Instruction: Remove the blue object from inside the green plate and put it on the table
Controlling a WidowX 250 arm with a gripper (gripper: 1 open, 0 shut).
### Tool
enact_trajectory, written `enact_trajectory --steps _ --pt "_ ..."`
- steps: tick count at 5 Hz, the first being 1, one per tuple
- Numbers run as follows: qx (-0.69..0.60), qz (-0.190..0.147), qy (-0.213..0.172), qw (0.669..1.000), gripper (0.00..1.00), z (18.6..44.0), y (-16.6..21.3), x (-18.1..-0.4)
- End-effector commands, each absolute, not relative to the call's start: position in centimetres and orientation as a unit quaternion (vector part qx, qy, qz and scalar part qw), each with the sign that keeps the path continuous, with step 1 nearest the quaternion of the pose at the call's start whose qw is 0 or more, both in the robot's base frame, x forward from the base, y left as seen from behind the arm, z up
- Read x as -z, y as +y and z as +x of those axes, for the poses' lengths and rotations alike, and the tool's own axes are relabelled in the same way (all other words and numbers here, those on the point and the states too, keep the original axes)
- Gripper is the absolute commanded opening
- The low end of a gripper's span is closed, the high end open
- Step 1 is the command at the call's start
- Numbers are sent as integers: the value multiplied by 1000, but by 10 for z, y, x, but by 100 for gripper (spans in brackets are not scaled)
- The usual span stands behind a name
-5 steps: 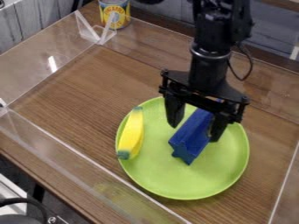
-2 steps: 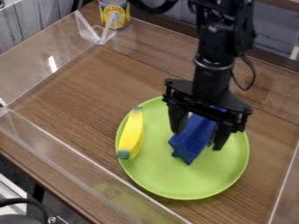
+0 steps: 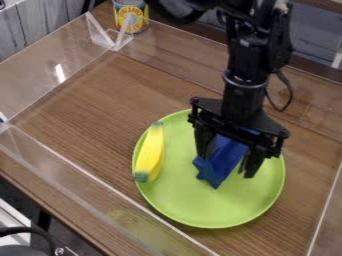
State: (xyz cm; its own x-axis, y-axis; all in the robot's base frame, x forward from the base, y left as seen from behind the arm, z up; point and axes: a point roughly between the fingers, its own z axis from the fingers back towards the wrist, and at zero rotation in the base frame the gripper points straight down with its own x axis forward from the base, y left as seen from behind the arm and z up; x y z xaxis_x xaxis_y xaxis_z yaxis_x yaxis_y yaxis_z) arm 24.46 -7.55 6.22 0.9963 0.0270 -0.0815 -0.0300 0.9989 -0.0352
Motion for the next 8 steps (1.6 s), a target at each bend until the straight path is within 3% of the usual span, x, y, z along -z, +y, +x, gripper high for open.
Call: enact_trajectory --steps 1,8 --pt "-10 -23 29 999 100 251 -77 -66" --pt "-7 -28 21 999 100 265 -65 -57"
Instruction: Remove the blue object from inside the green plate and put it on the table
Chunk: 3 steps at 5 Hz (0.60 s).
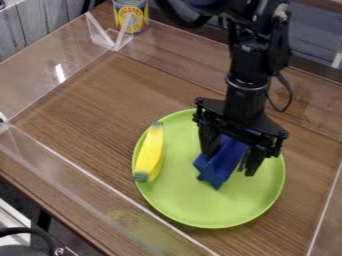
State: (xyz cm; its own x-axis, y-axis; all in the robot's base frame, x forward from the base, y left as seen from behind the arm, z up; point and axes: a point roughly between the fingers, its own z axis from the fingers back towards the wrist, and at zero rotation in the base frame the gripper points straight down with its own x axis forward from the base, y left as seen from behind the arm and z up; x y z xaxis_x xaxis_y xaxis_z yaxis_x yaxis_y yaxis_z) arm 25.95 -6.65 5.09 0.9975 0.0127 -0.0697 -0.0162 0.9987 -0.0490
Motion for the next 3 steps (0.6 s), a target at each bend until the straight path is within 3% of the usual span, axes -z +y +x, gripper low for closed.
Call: enact_trajectory --steps 1,3 --pt "-6 -26 21 999 100 265 -63 -51" --pt "-7 -22 23 999 100 265 -61 -37"
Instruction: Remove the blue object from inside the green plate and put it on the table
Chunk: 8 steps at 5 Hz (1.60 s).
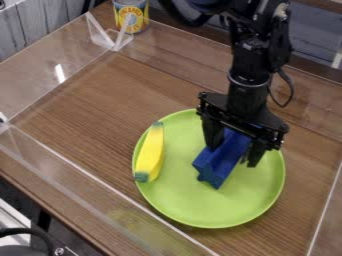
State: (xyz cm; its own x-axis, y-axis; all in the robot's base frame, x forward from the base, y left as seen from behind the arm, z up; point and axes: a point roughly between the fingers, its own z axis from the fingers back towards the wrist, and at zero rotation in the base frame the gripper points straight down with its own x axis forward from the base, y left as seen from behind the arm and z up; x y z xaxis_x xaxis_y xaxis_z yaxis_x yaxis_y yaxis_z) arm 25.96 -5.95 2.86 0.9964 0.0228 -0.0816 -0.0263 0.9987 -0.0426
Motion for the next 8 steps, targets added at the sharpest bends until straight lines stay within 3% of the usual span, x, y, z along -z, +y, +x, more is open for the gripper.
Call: enact_trajectory --steps 1,2,6,8 --pt "-8 -20 25 999 100 265 -60 -30" --pt "-5 -17 25 1000 0 265 -58 -33" --pt "6 1 28 1000 0 265 -52 -57" --pt "-13 13 11 1000 0 276 -33 -104"
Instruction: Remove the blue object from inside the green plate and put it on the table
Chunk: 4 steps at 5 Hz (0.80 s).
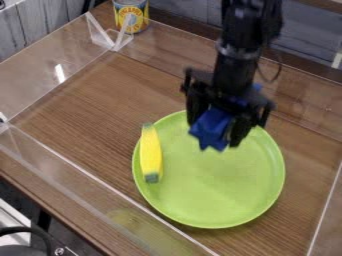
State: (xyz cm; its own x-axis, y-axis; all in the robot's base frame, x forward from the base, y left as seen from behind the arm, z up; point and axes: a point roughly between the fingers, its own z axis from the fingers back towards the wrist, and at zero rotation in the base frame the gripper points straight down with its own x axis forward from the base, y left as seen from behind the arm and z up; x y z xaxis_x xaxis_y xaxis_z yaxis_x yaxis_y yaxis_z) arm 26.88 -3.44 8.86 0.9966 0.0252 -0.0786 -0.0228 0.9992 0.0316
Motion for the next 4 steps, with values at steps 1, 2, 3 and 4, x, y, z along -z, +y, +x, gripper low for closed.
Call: enact_trajectory --steps 1,2,3,4 --pt "-32 16 -1 999 0 281 -16 -131" --pt "-51 23 -13 998 0 286 12 -148" --pt "-65 30 -17 997 0 290 33 -151" --pt "-68 34 -20 997 0 293 42 -136"
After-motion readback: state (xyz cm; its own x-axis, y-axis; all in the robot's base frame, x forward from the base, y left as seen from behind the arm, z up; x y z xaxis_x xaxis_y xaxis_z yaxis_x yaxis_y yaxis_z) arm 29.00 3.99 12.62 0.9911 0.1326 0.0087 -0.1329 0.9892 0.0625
